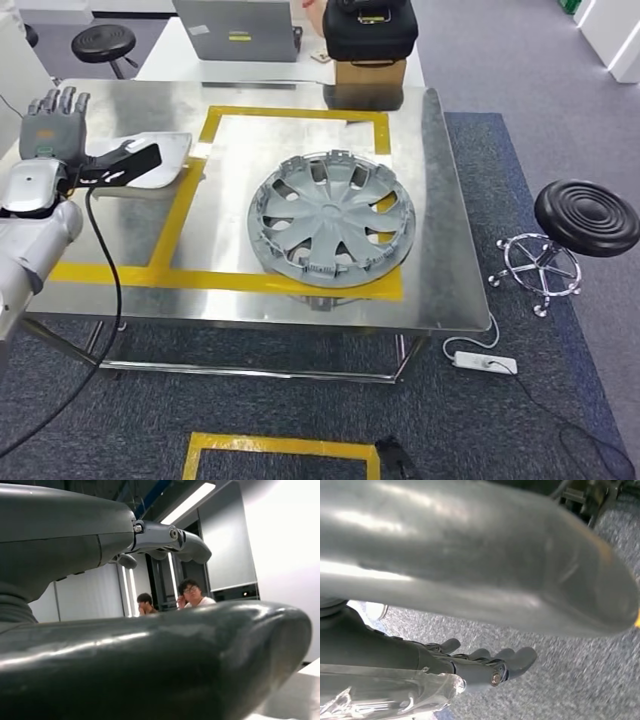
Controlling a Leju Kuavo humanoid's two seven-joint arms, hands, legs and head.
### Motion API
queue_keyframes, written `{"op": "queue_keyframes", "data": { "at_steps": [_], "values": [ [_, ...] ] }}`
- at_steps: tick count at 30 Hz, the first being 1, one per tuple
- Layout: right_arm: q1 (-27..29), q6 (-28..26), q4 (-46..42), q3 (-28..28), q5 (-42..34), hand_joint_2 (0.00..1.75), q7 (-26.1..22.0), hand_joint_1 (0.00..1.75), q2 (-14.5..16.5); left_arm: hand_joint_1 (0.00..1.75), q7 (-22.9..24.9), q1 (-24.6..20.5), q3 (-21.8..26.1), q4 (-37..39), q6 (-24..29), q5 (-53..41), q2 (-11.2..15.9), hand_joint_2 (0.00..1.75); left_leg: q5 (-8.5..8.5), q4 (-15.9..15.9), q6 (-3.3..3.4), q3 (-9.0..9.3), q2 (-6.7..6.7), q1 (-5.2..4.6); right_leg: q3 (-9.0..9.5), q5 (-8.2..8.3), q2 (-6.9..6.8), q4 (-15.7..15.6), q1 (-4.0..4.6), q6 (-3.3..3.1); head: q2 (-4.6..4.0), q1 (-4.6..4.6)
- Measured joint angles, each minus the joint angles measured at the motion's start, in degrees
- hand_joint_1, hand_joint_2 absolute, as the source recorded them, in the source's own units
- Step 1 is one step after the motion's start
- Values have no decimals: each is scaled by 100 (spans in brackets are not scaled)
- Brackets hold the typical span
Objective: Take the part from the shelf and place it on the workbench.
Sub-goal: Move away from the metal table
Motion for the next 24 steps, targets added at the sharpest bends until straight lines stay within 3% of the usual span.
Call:
{"op": "queue_keyframes", "data": {
  "at_steps": [2,4,6,7,8,9,10,12,14,16,18,22,23,24],
  "values": [
    [-5,0,0,-1,2,0,-1,0,0,0,0,-6,1,1,-1,-6,12,0,-21,4,-71,-36,0,20,-68,122,-7,-28,-9,-77,1,7],
    [-15,0,0,-1,9,0,-4,0,0,0,0,-11,7,2,-2,-18,35,0,-435,325,-125,-161,0,31,-186,281,-16,-66,-32,-145,1,-12],
    [-15,0,0,-1,17,0,-5,0,0,0,0,-7,14,2,-3,-31,46,0,-983,1024,-164,-336,0,36,-360,424,-18,-69,-32,-167,1,-31],
    [-12,0,0,-1,19,0,-5,0,0,0,0,4,15,3,-3,-35,46,0,-1106,1341,-180,-384,0,40,-452,494,-21,-67,-32,-165,0,-33],
    [-11,0,0,-1,20,0,-5,0,0,0,0,14,17,3,-3,-38,45,0,-1096,1533,-195,-370,0,47,-547,566,-25,-64,-33,-159,1,-33],
    [-11,0,0,-1,20,0,-6,0,0,0,0,21,19,4,-3,-40,44,0,-984,1558,-208,-276,1,59,-639,637,-29,-61,-35,-149,0,-33],
    [-13,0,0,-2,21,0,-7,0,0,0,0,24,21,4,-3,-43,42,0,-841,1414,-223,-96,1,77,-725,706,-31,-56,-38,-132,1,-32],
    [-20,-1,-5,-3,23,0,-10,0,-3,0,0,20,25,3,-1,-48,32,0,-775,768,-251,463,-6,114,-864,824,-23,-37,-36,-71,1,-30],
    [-26,-2,-13,-3,25,0,-16,0,-5,0,0,19,26,0,0,-51,19,0,-922,191,-181,847,-20,100,-954,947,-12,-29,-33,-1,0,-25],
    [-10,-2,-15,-3,26,0,-20,0,-4,0,0,28,26,1,-1,-52,9,0,-927,37,-38,851,-21,49,-1008,1078,-9,-69,-61,60,0,-24],
    [21,-2,-14,-3,26,0,-21,0,-3,0,0,34,25,4,-4,-55,-9,0,-820,36,62,762,-7,31,-1083,1020,-15,-52,-95,110,1,-20],
    [38,1,-13,-3,26,0,-20,0,0,0,0,32,25,4,-7,-56,-24,0,-757,33,106,706,1,35,-1145,855,-23,29,-103,132,0,-11],
    [42,2,-13,-4,26,0,-20,0,0,0,0,31,25,4,-9,-58,-25,0,-722,33,122,667,1,32,-1195,664,-22,243,-101,135,0,-6],
    [40,3,-13,-4,26,0,-19,0,0,0,0,36,26,4,-15,-60,-27,0,-631,34,141,559,0,20,-1258,418,-20,687,-91,126,1,4]
  ]
}}
